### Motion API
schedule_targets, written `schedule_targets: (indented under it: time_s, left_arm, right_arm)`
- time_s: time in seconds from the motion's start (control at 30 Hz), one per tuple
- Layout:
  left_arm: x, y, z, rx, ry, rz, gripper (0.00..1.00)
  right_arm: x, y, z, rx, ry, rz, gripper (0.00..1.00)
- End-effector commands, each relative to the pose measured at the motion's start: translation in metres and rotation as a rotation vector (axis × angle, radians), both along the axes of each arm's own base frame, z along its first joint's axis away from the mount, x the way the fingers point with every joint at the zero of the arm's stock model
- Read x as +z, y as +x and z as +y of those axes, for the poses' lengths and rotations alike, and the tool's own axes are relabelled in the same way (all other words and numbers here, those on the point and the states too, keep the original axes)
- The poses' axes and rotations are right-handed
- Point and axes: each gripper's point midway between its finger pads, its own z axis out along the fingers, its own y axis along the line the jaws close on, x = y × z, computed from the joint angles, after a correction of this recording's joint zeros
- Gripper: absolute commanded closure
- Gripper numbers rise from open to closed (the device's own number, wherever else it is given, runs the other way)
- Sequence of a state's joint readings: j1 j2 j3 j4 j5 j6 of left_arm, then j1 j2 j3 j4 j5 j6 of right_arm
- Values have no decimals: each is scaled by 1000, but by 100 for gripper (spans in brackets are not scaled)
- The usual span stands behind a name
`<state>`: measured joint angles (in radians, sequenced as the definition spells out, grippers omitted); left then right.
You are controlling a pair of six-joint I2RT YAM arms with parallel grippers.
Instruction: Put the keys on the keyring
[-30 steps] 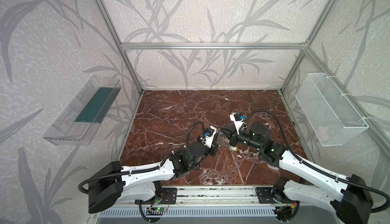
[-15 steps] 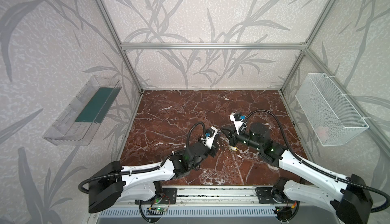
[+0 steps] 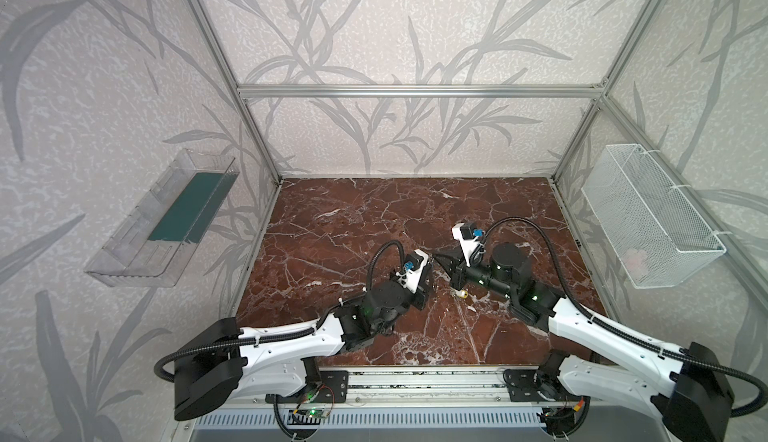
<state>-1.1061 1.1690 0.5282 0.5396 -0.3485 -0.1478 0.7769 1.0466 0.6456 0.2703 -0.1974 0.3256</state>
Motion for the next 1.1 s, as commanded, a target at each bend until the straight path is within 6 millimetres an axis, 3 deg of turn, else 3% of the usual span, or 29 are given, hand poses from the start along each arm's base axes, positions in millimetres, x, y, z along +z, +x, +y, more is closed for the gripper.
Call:
schedule_targets:
  time_s: [0.0,0.8,0.93,1.07]
  left_arm:
    - [30,-2,-2,-5,-92,-57,100]
    - [34,-7,-2,-31,-109,-76,100]
    - [37,-9,-2,-45,-103,-86,100]
    - [40,-11,1,-63,-83,-93,100]
  right_arm:
    - [-5,-2,1,-8,13,13,100]
    - [-10,-1,-3,-42,34,56,100]
    - [-5,-2,-10,-58,8,27,78]
    - [6,-2,-20,-75,-17,-14,67]
